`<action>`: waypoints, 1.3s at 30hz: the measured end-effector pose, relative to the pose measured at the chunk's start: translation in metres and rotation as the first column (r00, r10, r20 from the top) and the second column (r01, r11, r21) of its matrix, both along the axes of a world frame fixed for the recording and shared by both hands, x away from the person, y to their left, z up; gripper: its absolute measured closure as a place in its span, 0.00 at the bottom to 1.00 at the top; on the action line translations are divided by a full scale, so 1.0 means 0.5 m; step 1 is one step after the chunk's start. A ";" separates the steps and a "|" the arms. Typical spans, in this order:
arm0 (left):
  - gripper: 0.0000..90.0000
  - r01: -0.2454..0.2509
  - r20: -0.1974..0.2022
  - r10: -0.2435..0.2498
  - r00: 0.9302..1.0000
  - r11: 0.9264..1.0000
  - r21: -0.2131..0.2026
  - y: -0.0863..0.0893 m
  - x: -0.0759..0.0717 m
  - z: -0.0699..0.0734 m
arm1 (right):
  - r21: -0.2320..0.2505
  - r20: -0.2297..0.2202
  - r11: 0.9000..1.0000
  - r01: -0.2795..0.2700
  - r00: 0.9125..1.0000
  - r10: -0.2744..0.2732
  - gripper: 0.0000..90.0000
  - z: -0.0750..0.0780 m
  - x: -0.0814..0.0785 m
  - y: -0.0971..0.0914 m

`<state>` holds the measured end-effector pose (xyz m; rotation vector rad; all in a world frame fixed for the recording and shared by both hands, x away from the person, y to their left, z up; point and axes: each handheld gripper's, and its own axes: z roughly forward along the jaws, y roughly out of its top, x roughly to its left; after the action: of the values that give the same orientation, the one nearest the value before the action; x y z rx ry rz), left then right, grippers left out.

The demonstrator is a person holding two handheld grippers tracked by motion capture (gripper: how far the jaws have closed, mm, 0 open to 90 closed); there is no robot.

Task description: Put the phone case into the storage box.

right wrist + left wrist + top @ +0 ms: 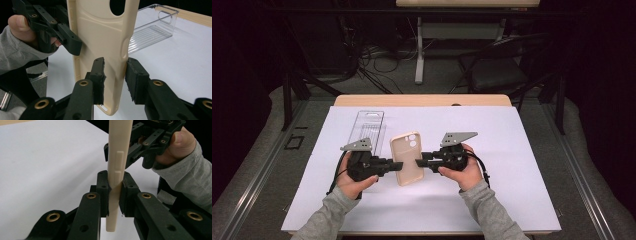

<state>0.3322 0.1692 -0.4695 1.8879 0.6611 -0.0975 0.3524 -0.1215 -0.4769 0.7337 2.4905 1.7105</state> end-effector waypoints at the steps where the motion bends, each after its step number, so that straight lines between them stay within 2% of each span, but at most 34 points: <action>1: 0.89 -0.001 0.001 0.001 1.000 1.000 -0.001 0.000 0.000 0.000 | 0.004 -0.001 1.000 0.000 1.000 0.000 0.78 0.000 0.000 0.000; 15: 0.89 0.012 0.003 -0.012 1.000 1.000 -0.004 -0.003 -0.002 0.000 | 0.017 -0.022 1.000 -0.004 1.000 0.005 0.80 -0.005 0.003 -0.001; 39: 0.89 0.016 0.002 -0.016 1.000 1.000 -0.003 -0.003 -0.001 -0.002 | 0.061 -0.056 0.998 -0.011 0.998 0.014 0.89 -0.015 0.015 -0.013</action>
<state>0.3317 0.1678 -0.4705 1.8907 0.6440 -0.1064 0.3599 -0.1281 -0.4842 0.7833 2.4946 1.8022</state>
